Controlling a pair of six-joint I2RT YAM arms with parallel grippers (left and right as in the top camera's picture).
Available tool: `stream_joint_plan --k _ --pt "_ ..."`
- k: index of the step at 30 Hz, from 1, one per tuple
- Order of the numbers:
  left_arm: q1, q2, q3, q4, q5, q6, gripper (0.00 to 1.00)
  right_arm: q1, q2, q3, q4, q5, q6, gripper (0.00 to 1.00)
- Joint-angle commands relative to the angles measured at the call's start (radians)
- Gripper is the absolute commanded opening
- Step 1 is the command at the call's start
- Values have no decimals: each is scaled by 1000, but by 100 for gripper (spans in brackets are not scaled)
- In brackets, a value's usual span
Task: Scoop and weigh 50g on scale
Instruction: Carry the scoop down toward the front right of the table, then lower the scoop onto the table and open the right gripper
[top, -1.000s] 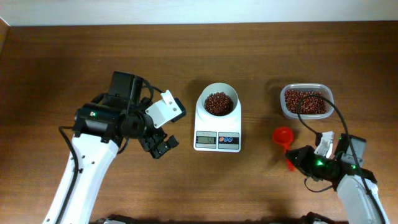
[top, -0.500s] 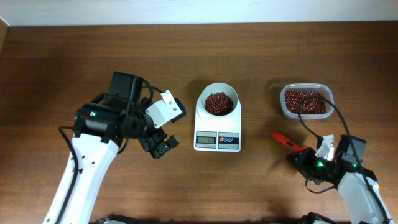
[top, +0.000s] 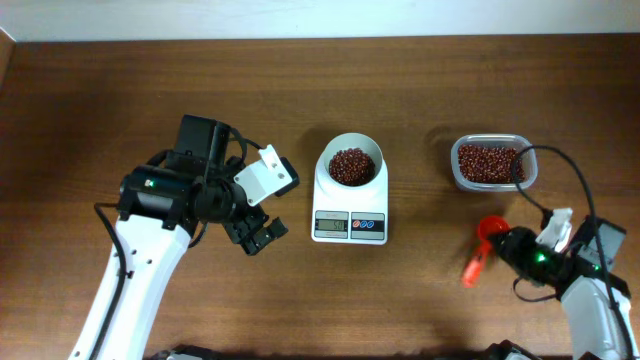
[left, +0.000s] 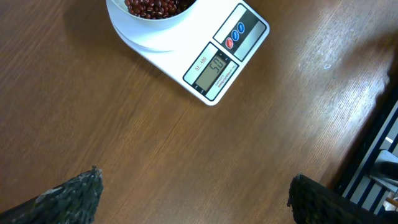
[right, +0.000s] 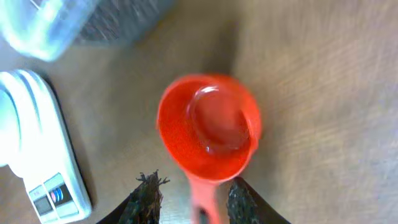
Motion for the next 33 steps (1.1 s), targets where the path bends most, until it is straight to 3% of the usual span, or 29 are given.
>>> stream_joint_plan --k 1,18,26,33 --pt "4 -17 -1 2 14 9 99 -6 2 29 23 0 -22 38" --pt "4 -17 -1 2 14 9 99 -6 1 35 -29 15 -18 37" --pt "4 -17 -1 2 14 9 99 -5 1 34 -149 12 -11 37" --pt "4 -17 -1 2 14 9 99 -5 3 32 -137 11 -11 43"
